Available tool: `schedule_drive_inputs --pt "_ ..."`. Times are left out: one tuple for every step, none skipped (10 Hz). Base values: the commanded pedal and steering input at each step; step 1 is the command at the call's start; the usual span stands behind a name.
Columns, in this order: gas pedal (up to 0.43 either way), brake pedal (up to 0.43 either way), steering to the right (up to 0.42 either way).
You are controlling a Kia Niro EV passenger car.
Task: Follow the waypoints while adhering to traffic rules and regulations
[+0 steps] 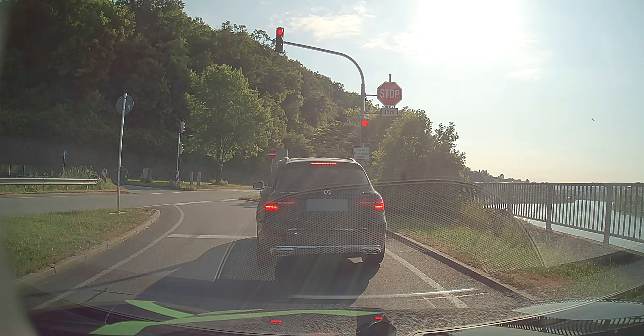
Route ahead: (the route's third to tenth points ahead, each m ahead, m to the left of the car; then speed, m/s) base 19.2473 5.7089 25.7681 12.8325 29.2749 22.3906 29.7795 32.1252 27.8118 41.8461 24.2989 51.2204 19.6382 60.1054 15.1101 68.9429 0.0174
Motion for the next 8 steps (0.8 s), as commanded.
schedule_drive_inputs --pt "0.000 0.262 -0.048" --pt "0.000 0.262 -0.048" --pt "0.000 0.262 -0.048" --pt "0.000 0.262 -0.048" --pt "0.000 0.262 -0.048" --pt "0.000 0.262 -0.048" --pt "0.000 0.268 -0.048" --pt "0.000 0.268 -0.048"
